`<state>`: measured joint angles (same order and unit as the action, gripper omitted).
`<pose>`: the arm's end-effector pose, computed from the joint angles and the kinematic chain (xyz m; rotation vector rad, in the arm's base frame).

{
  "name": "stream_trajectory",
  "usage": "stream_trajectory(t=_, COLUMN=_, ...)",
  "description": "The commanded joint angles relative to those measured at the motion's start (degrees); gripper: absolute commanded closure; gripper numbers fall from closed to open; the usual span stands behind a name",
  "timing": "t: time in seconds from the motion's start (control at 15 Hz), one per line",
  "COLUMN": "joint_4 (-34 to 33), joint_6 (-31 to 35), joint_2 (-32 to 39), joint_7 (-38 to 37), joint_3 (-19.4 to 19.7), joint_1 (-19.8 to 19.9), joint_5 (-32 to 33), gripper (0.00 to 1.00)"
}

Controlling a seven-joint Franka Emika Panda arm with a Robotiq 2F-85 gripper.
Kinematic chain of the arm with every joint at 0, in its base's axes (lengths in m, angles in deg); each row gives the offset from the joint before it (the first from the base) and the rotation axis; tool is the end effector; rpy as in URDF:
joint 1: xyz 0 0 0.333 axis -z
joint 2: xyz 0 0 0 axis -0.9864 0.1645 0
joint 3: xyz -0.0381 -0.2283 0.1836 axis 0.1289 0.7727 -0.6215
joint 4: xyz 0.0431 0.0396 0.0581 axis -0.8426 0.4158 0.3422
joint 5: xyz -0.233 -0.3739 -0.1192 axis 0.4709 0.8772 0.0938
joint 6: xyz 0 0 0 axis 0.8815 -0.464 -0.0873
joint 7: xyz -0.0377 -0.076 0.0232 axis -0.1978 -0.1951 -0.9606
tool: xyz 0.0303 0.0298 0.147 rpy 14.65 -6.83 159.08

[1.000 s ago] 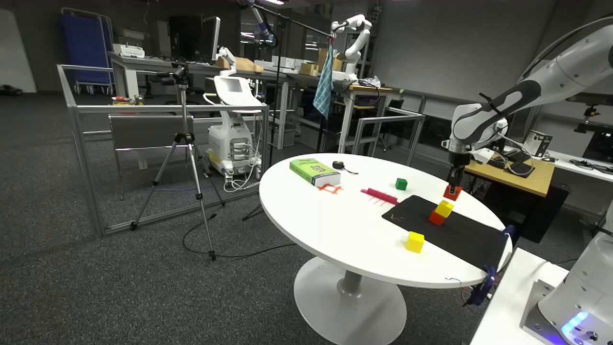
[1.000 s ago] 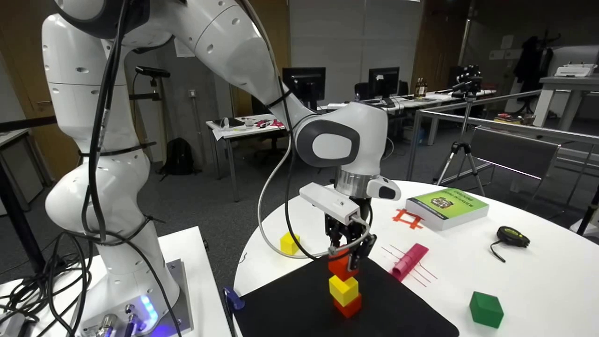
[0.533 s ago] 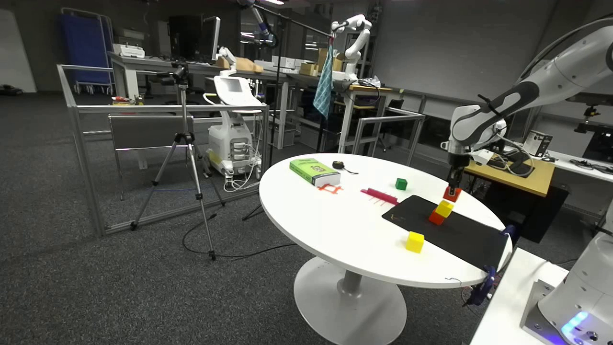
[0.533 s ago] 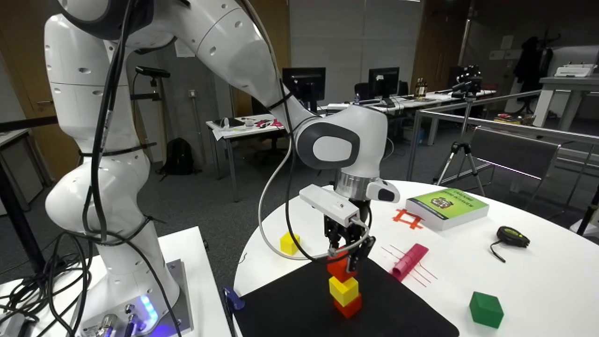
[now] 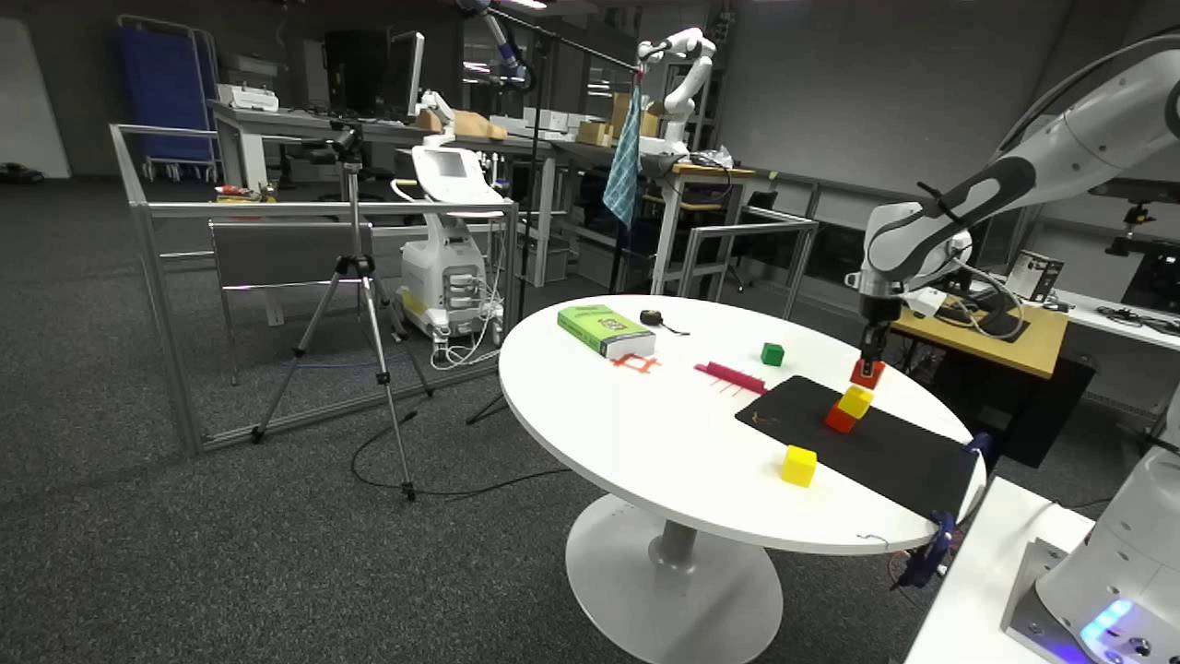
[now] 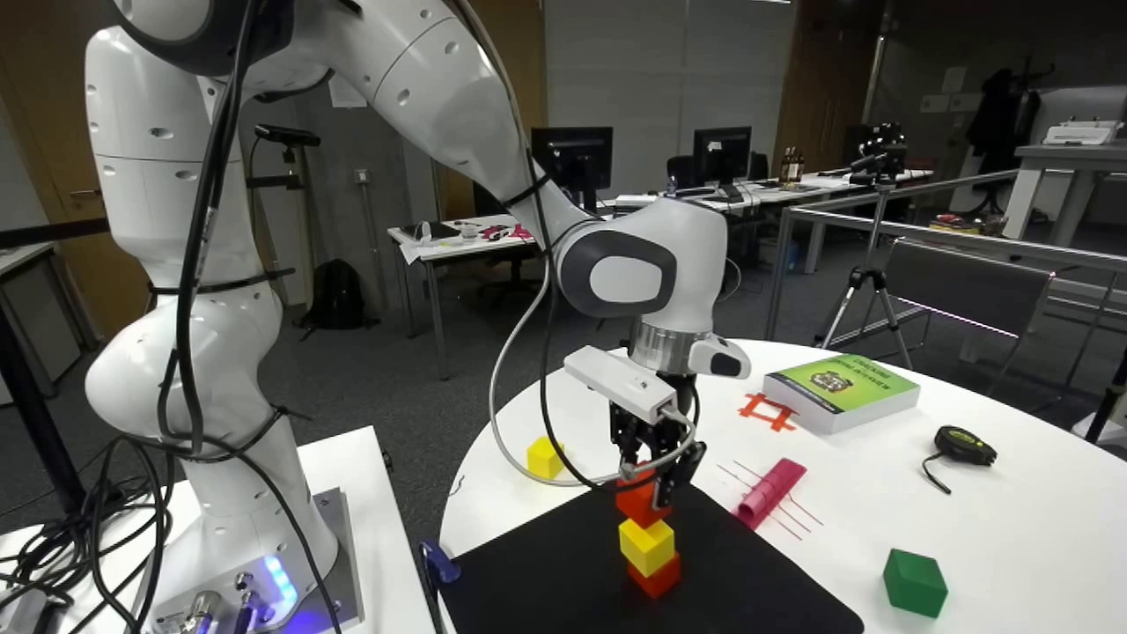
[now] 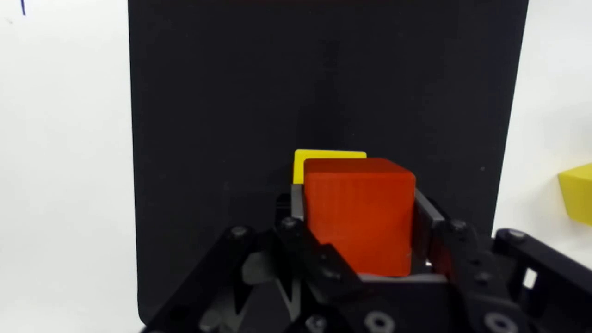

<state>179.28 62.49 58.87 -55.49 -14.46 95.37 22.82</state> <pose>0.4806 -0.2494 0.1667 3.0779 0.1809 -0.2670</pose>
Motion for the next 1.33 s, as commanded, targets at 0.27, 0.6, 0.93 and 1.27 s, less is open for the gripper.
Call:
stream_trajectory(t=0.27, joint_4=-1.9, joint_6=2.4, joint_2=2.9, joint_7=-1.3, joint_3=-0.2, joint_1=-0.2, joint_5=-0.2, gripper=0.7)
stream_trajectory(t=0.6, joint_4=-2.6, joint_6=2.3, joint_2=3.9, joint_7=-1.8, joint_3=-0.4, joint_1=-0.2, joint_5=0.0, gripper=0.7)
stream_trajectory(t=0.93, joint_4=-2.7, joint_6=1.6, joint_2=3.8, joint_7=-2.1, joint_3=-0.2, joint_1=-0.2, joint_5=0.8, gripper=0.7)
stream_trajectory(t=1.27, joint_4=-2.4, joint_6=1.5, joint_2=3.5, joint_7=-2.0, joint_3=-0.1, joint_1=-0.1, joint_5=1.1, gripper=0.7)
